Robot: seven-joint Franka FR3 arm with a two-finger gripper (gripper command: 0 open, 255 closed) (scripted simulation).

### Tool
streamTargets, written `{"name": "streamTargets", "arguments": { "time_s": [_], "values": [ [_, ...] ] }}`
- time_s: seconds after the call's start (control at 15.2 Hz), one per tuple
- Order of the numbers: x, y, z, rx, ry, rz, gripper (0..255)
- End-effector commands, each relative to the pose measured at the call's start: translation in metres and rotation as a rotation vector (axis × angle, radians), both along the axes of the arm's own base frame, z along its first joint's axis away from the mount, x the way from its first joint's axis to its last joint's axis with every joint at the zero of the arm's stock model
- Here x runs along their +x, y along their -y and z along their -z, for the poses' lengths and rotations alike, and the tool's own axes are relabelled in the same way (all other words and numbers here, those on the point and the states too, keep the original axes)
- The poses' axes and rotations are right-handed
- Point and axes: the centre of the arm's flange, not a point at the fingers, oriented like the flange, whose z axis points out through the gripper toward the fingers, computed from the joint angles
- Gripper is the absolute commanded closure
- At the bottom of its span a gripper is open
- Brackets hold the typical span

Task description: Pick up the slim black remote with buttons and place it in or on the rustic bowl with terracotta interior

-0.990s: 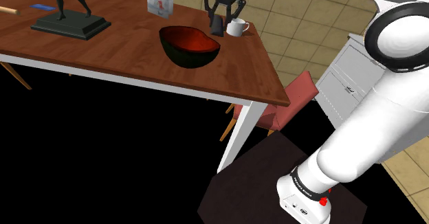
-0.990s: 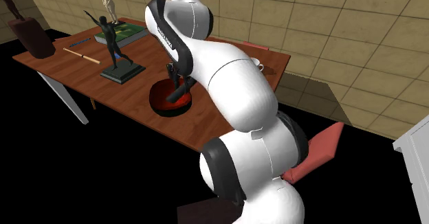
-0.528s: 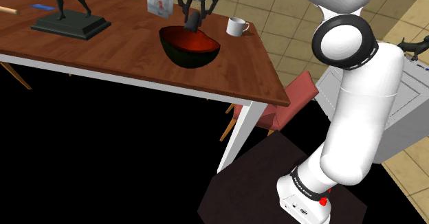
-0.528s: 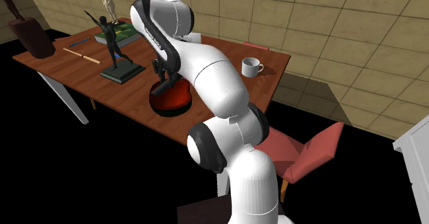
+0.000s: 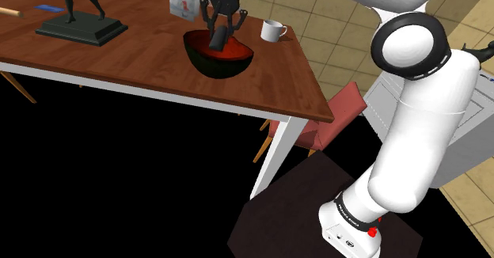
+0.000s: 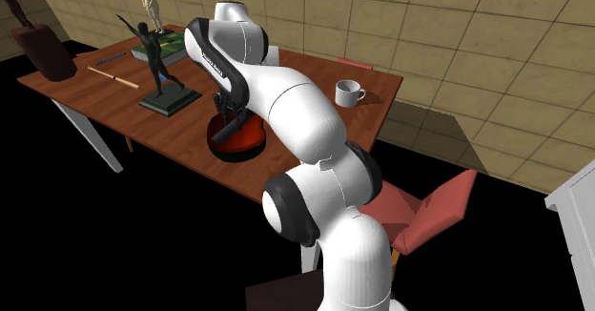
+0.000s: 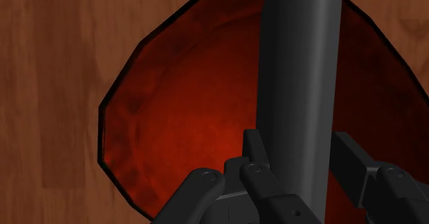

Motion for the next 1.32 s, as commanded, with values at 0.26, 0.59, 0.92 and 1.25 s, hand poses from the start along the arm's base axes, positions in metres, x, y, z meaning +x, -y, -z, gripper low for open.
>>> {"name": "streamTargets", "arguments": {
  "time_s": [0.26, 0.59, 0.92, 1.25],
  "values": [
    [0.000, -0.001, 0.015, 0.000, 0.001, 0.000, 255],
    [0.000, -0.001, 0.014, 0.000, 0.001, 0.000, 0],
    [0.000, -0.001, 0.015, 0.000, 0.001, 0.000, 0],
    [0.007, 0.008, -0.034, 0.000, 0.001, 0.000, 0]
  ]
}}
